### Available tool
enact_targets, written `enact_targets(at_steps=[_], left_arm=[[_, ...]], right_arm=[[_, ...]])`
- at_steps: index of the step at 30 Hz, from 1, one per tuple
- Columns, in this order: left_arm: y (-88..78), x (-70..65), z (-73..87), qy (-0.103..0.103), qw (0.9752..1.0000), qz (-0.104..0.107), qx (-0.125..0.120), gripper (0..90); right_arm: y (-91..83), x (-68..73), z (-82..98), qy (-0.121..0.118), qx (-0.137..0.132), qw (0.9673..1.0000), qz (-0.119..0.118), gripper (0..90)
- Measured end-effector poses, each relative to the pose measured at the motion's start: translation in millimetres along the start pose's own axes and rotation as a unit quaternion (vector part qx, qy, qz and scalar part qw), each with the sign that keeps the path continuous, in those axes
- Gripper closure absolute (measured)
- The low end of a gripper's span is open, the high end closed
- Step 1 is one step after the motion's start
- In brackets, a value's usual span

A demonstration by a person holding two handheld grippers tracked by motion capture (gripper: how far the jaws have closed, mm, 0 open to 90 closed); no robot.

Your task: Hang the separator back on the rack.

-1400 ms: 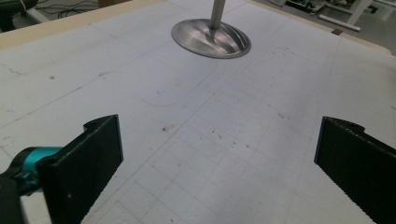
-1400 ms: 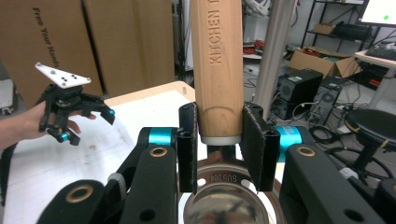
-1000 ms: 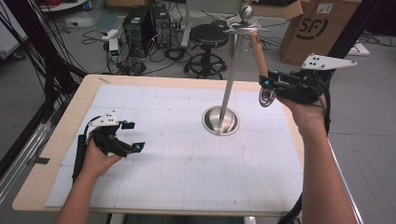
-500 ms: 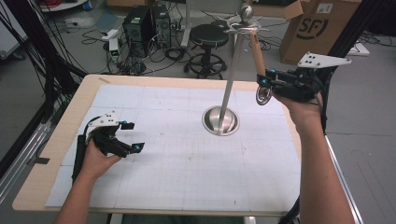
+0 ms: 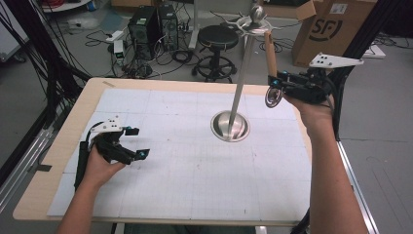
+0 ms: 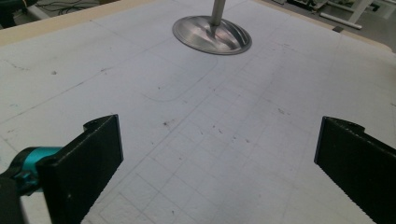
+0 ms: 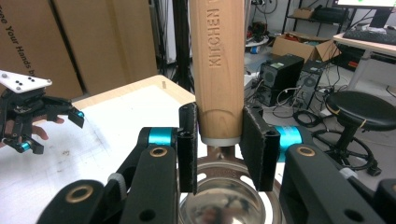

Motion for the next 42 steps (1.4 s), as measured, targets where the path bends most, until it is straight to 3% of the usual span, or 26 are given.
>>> enact_targets(at_steps=[26,32,42], left_arm=[[-1.0,-1.0,1.0,0.0,1.0,0.0,0.002,1.7],[-0.5,-2.0,0.4,0.001,1.0,0.002,-0.001,1.7],[0.2,-3.0,0.5,0.003,1.0,0.003,0.001,1.7]], right_arm=[[17.2,4.3,10.3,0.015,0.019,0.9996,-0.013,68.3],[19.1,5.2,10.2,0.011,0.019,0.9998,-0.002,57.5],[12.3,14.1,12.1,-0.007,0.025,0.9997,0.0,54.4]])
Point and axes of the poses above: each handheld gripper's, and its own axes: y roughly forward along the jaws, z roughly out of its underside, x roughly to its left, the point moved 8 cm from there along y, roughly forward along the jaws, and after that the axes turned 5 degrees about -x, right-handed, at the moved point
